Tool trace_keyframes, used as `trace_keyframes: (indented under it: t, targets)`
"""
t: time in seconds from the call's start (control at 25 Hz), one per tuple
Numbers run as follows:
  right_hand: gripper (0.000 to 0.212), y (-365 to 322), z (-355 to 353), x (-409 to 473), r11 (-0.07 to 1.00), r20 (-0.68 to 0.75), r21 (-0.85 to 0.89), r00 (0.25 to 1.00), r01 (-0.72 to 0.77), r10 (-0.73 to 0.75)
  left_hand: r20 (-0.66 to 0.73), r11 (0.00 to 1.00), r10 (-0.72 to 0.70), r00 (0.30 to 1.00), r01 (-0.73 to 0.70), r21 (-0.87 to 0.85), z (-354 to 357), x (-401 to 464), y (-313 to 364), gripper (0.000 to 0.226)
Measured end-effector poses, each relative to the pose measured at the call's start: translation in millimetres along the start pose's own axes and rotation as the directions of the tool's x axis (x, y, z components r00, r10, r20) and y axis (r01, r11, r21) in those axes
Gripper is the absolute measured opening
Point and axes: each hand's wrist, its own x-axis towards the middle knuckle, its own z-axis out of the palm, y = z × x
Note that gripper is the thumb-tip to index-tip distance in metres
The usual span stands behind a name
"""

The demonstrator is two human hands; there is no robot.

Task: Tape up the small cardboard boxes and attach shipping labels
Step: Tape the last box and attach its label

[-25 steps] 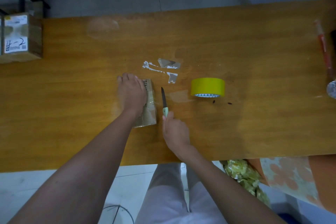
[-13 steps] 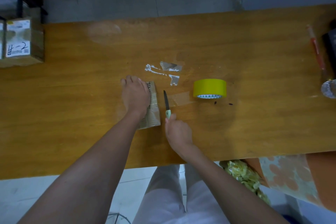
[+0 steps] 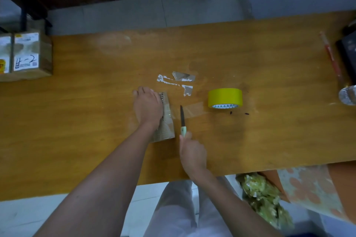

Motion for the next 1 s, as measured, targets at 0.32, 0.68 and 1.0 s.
trace_keyframes:
  t: [0.32, 0.68, 1.0]
  targets:
    - [0.038, -22, -82, 93, 0.981, -0.292, 0.147, 0.953, 0.125, -0.078, -0.056, 0.895, -0.112, 0.992, 0.076, -0.439, 5, 3, -26, 0.029]
    - [0.036, -35, -68, 183, 0.994, -0.257, 0.059, 0.964, 0.089, -0.071, -0.075, 0.863, -0.144, 0.987, 0.089, -0.497, 4, 1, -27, 0.028]
    - [0.035, -37, -65, 121, 0.853, -0.294, 0.497, 0.956, 0.156, -0.004, -0.089, 0.865, -0.124, 0.988, 0.064, -0.497, 0, 0, -24, 0.027]
